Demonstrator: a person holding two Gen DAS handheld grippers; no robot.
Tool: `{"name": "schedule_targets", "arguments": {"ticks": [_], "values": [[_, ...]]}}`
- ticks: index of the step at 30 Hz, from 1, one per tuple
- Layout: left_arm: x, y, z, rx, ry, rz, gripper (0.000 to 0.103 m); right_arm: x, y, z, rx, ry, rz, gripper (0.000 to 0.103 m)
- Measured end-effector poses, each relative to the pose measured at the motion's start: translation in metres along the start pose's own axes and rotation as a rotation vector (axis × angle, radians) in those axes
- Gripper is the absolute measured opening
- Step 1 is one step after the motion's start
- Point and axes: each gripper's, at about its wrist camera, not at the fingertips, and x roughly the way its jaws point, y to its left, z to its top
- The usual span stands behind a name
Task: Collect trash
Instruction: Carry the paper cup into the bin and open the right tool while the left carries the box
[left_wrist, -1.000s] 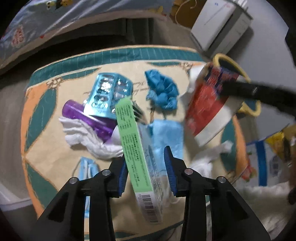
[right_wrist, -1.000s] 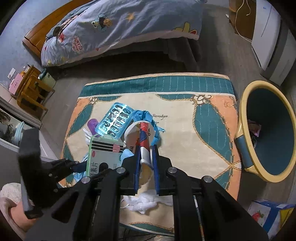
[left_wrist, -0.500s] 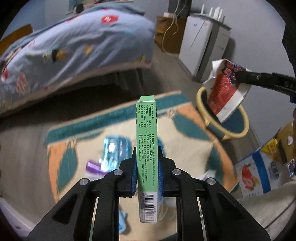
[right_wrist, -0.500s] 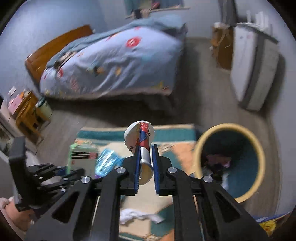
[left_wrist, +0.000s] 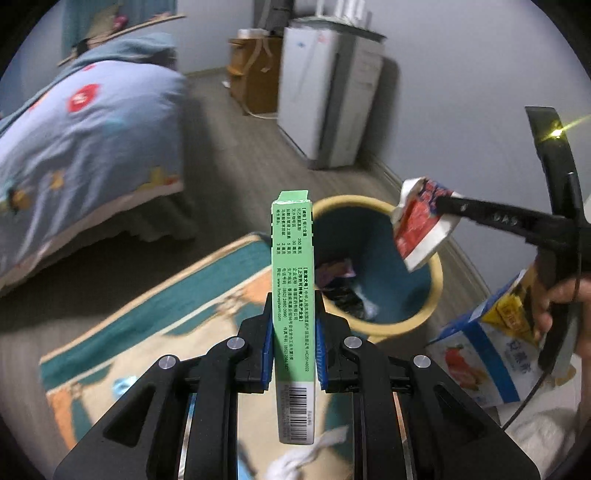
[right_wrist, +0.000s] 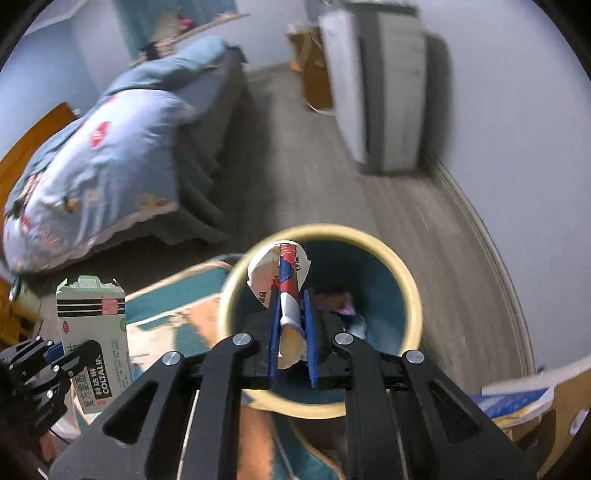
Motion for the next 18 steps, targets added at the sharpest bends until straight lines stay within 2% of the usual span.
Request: {"name": "schedule_targets", "arguments": {"ticks": [6, 11, 12, 13, 14, 15, 16, 18], "values": [[0.055, -0.043, 0.012, 0.065, 0.047, -0.031, 0.019, 0.032, -0.030, -0.011, 0.075, 0.077, -0.057, 0.012], [0.081, -0.060, 0.025, 0.091, 0.043, -0.041, 0.019, 0.033, -0.036, -0.008, 0.109, 0.059, -0.051, 0.012], [0.083, -0.062, 0.028, 0.090, 0.031, -0.044, 0.024, 0.031, -0.038, -0.007, 0.123, 0.047, -0.047, 0.013], [0.084, -0.063, 0.029, 0.086, 0.023, -0.043, 0.036, 0.029, -0.039, -0.006, 0.132, 0.038, -0.046, 0.014], [0.084, -0.063, 0.031, 0.081, 0.019, -0.040, 0.044, 0.027, -0.037, -0.006, 0.135, 0.026, -0.049, 0.015], [0.083, -0.061, 0.031, 0.074, 0.010, -0.032, 0.057, 0.025, -0.038, -0.005, 0.135, 0.017, -0.051, 0.015], [0.081, -0.059, 0.031, 0.066, 0.003, -0.022, 0.062, 0.025, -0.039, -0.004, 0.136, 0.014, -0.052, 0.017], [0.076, -0.052, 0.030, 0.039, -0.007, -0.028, 0.065, 0.024, -0.040, -0.003, 0.143, 0.008, -0.048, 0.022]]}}
